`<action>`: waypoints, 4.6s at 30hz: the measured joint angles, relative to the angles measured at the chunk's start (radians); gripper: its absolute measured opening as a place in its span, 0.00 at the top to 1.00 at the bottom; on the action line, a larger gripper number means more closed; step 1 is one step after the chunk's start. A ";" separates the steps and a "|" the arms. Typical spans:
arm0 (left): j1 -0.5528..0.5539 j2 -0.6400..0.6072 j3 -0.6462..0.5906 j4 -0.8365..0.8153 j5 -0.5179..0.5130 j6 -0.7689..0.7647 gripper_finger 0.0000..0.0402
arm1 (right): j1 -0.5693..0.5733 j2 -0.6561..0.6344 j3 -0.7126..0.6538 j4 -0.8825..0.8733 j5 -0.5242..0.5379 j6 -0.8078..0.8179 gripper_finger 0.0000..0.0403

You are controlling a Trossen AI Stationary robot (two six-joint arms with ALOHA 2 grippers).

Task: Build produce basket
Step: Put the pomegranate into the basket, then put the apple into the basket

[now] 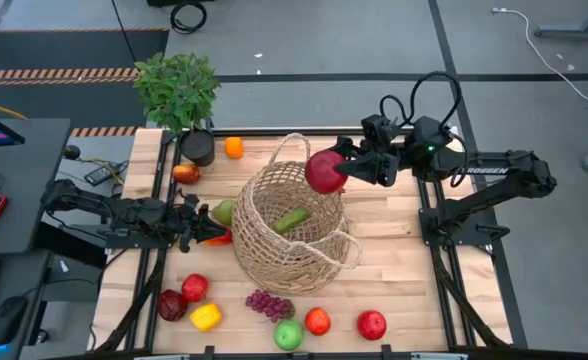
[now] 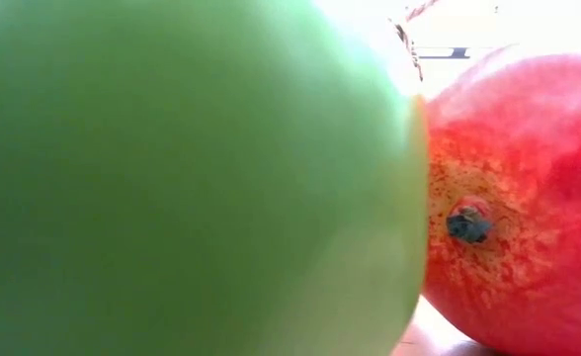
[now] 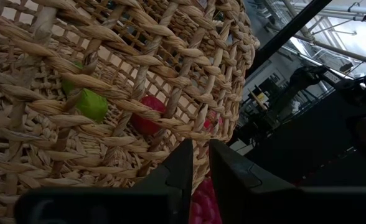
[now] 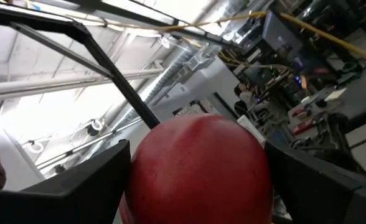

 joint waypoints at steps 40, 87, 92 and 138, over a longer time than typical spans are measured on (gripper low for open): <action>0.000 0.000 0.000 0.000 0.000 -0.001 0.85 | 0.036 0.371 0.687 -0.939 0.042 -0.421 0.08; 0.000 0.000 0.000 0.000 0.000 0.000 0.85 | -0.008 0.233 0.614 -1.405 0.152 -0.816 0.14; 0.000 0.000 0.000 0.000 0.000 -0.001 0.86 | 0.017 0.072 0.446 -1.384 0.105 -0.793 0.14; 0.000 0.000 0.000 0.000 0.000 0.000 0.85 | 0.688 -0.355 -0.219 -0.941 0.183 -0.506 0.14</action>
